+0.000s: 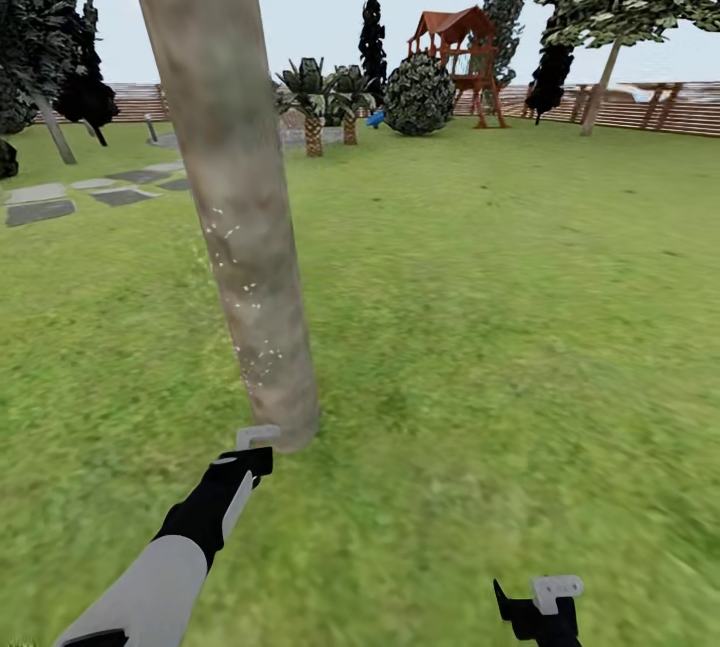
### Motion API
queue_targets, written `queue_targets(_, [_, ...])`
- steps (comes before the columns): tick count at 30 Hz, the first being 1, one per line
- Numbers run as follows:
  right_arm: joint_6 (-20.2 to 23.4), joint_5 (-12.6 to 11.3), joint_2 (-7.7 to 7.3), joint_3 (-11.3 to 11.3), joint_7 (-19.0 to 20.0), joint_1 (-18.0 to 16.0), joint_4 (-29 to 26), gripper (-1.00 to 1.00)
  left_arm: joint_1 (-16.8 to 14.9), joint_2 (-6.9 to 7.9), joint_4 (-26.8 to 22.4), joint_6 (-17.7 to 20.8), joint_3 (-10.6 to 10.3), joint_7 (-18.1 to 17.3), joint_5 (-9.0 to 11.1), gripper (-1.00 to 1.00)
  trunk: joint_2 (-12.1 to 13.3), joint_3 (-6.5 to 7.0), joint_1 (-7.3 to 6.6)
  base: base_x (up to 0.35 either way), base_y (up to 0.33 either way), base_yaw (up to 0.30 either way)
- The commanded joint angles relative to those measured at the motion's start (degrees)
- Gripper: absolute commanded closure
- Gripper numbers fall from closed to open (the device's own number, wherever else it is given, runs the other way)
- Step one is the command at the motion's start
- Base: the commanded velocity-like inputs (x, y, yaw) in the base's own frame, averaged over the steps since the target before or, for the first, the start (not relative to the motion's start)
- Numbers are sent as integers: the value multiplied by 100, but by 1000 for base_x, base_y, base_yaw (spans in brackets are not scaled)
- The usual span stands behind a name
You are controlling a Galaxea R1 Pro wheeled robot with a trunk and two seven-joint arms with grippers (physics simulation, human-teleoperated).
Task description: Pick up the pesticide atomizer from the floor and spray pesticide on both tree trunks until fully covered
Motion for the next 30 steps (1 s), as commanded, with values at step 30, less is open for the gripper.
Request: queue_targets(30, [0, -6, 0, -1, -9, 0, -8, -100, 3, -18, 15, -48, -6, -22, -10, 100, 0, -83, 0, 133, -217, 207])
